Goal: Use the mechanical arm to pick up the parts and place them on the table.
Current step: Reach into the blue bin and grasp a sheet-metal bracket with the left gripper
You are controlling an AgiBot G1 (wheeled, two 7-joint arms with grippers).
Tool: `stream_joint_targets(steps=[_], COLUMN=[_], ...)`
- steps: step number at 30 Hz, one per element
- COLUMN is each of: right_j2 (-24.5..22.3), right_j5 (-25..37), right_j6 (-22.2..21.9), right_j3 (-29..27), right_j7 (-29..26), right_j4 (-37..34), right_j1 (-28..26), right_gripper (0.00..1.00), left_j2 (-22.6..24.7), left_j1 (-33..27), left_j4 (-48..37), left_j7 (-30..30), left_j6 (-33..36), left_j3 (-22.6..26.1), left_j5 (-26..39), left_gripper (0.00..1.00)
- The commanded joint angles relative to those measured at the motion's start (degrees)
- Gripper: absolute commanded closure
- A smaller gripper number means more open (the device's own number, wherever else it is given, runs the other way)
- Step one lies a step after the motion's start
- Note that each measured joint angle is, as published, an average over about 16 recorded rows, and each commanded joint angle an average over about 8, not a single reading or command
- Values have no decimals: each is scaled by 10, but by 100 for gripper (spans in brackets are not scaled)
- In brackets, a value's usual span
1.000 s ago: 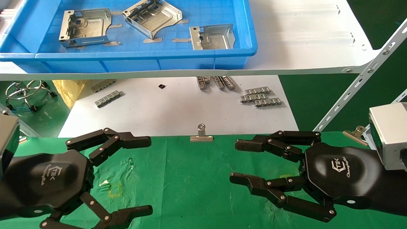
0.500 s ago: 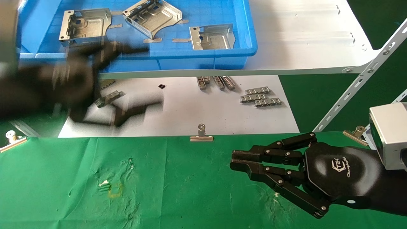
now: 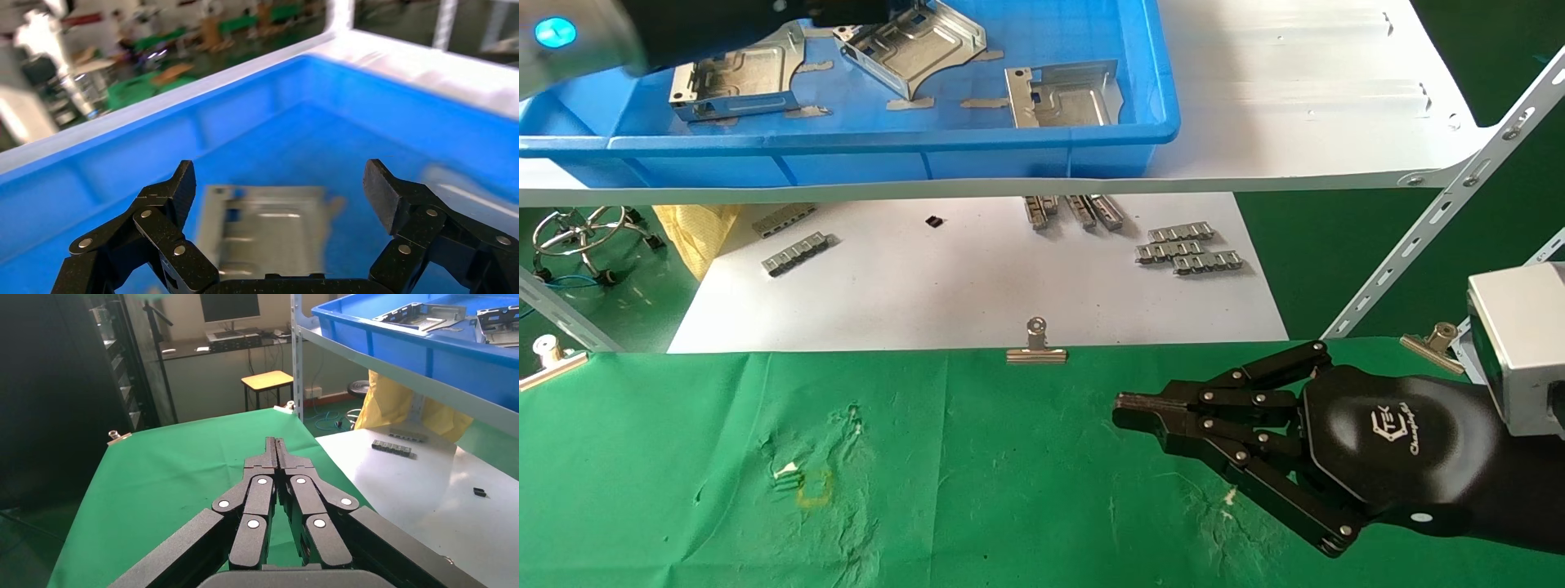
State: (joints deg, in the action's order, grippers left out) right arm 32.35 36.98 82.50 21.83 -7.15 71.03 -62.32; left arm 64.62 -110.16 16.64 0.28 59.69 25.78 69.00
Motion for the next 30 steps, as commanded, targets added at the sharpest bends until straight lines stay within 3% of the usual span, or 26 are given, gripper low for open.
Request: stream_joint_targets(steps=[1,4,11,12,22,30], right_j2=[0,0,0,0,0,0], right_j5=[0,0,0,0,0,0], right_j6=[0,0,0,0,0,0], right_j3=[0,0,0,0,0,0], right_j7=[0,0,0,0,0,0], right_j4=[0,0,0,0,0,0], right_j1=[0,0,0,0,0,0], right_gripper=[100,100,100,100,97,1], left_j2=[25,48,82,85,100,100], left_j1=[-25,-47,-78,-80,-93,-91], left_j4=[-46,-85,-142,-148,-174,-176], left_j7=[11,19,18,16,-12,-25], left_j6=[-35,-61,-101,-104,-126,-144], left_j3=[9,21,42,44,59,65], left_j5=[19,38,70,74,94,103], left_gripper=[0,4,90,98,100,100])
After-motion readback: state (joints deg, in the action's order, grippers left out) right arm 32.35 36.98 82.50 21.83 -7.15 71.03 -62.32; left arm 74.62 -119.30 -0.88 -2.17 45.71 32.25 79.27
